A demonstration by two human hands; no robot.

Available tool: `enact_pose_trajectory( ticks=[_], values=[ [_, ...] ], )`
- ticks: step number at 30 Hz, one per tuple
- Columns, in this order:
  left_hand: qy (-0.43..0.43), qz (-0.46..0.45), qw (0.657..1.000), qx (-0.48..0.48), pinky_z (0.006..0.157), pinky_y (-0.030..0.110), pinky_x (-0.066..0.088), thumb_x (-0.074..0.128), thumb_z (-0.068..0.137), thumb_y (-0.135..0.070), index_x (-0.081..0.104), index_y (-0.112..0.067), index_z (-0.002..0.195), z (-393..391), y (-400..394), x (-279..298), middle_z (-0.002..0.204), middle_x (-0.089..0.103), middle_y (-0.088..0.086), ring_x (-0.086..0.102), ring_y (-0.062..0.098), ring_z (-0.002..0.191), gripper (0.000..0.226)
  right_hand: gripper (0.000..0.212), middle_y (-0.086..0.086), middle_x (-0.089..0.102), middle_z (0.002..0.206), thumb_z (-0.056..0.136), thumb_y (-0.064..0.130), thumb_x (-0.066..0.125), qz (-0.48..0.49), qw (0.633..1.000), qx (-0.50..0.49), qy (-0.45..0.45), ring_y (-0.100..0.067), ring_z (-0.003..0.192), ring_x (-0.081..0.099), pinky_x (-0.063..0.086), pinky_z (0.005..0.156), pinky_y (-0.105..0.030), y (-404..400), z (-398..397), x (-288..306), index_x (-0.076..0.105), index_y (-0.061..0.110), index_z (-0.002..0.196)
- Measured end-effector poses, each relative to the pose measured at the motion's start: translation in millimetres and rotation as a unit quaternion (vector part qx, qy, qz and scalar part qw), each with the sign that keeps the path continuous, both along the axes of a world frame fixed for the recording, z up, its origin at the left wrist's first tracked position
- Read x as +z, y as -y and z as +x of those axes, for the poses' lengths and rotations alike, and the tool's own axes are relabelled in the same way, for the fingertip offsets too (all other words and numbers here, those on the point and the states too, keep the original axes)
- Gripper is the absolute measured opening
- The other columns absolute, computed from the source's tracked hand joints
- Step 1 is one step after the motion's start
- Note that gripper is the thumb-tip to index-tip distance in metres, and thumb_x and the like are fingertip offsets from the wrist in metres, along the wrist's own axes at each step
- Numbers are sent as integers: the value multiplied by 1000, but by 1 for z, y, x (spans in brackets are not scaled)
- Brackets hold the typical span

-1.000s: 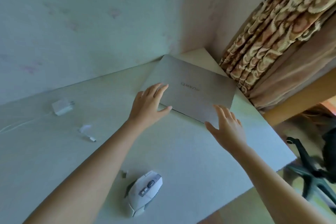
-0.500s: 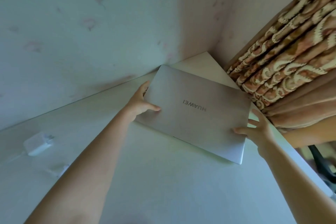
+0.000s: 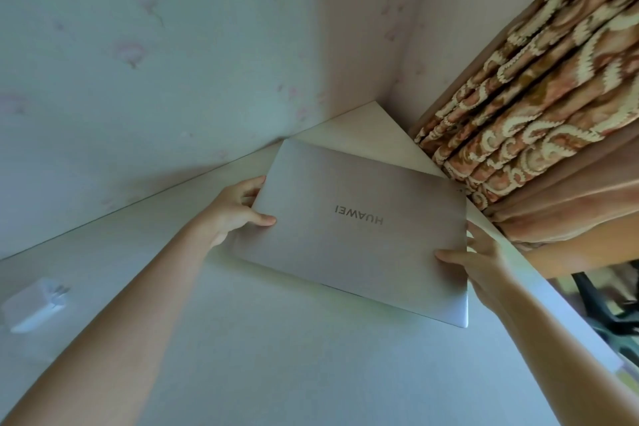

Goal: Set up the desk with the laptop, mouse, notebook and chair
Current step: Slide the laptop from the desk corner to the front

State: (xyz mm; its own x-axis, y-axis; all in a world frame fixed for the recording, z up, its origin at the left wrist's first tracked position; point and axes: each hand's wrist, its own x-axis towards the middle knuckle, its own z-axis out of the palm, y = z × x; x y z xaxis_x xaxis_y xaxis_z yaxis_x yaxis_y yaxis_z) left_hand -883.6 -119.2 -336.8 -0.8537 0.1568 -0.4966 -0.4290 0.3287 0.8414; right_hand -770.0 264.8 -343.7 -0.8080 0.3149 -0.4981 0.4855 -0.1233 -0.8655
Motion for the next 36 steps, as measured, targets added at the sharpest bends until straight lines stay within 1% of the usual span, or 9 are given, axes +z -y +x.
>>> enact_pose_trajectory(
  ticks=[3,10,14,20,24,27,29,32,36],
  values=[
    [0,1,1000,13,76,18,46,79,61,14,55,-30,128,11,5,2,110,64,-9,59,10,105,83,69,-27,61,116,64,-19,69,2,999,32,-13,-41,104,62,55,82,-47,1,8,-1,57,14,123],
    [-19,12,999,45,78,22,48,75,62,20,58,-35,120,70,43,17,114,64,-5,63,17,101,81,77,-23,58,120,64,-17,72,15,996,83,-21,-34,99,65,54,75,-41,20,29,24,54,22,128],
    [-33,19,994,99,79,22,48,75,63,19,51,-25,134,121,76,39,117,62,-5,62,18,103,88,82,-20,58,119,62,-14,76,28,991,128,-37,-33,96,67,57,69,-35,44,43,49,51,21,133],
    [-53,2,980,192,80,27,48,75,64,19,50,-25,136,231,127,76,117,62,-1,62,22,103,88,72,-17,58,113,62,-13,77,31,973,220,-68,-34,90,68,56,73,-40,97,82,81,58,23,121],
    [-57,-7,961,271,76,27,48,73,65,20,49,-22,137,326,157,98,118,61,8,61,22,102,87,73,-10,58,106,62,-13,77,42,953,289,-83,-23,79,67,55,58,-22,141,120,95,55,20,124],
    [-57,-16,944,324,68,21,47,70,68,22,48,-20,137,399,176,111,116,58,8,60,10,93,84,71,-5,58,100,62,-13,77,49,936,337,-93,-21,75,65,54,55,-19,178,152,100,56,21,121],
    [-49,-20,934,353,68,21,46,69,69,22,48,-20,138,442,192,113,116,56,6,58,15,101,83,71,-3,59,99,62,-12,78,60,925,363,-99,-20,74,65,53,53,-18,204,175,103,56,23,119],
    [-35,-29,925,378,75,25,46,73,69,17,47,-22,139,500,221,109,123,54,5,53,19,110,84,69,-4,61,102,62,-11,79,76,911,394,-97,-22,75,66,55,57,-22,243,204,102,57,22,119],
    [-14,-41,919,392,95,40,46,76,71,10,45,-25,141,557,263,95,132,52,4,48,23,123,84,69,-6,62,100,63,-12,78,95,902,412,-83,-24,76,66,55,62,-29,296,238,92,57,19,120]
  ],
)
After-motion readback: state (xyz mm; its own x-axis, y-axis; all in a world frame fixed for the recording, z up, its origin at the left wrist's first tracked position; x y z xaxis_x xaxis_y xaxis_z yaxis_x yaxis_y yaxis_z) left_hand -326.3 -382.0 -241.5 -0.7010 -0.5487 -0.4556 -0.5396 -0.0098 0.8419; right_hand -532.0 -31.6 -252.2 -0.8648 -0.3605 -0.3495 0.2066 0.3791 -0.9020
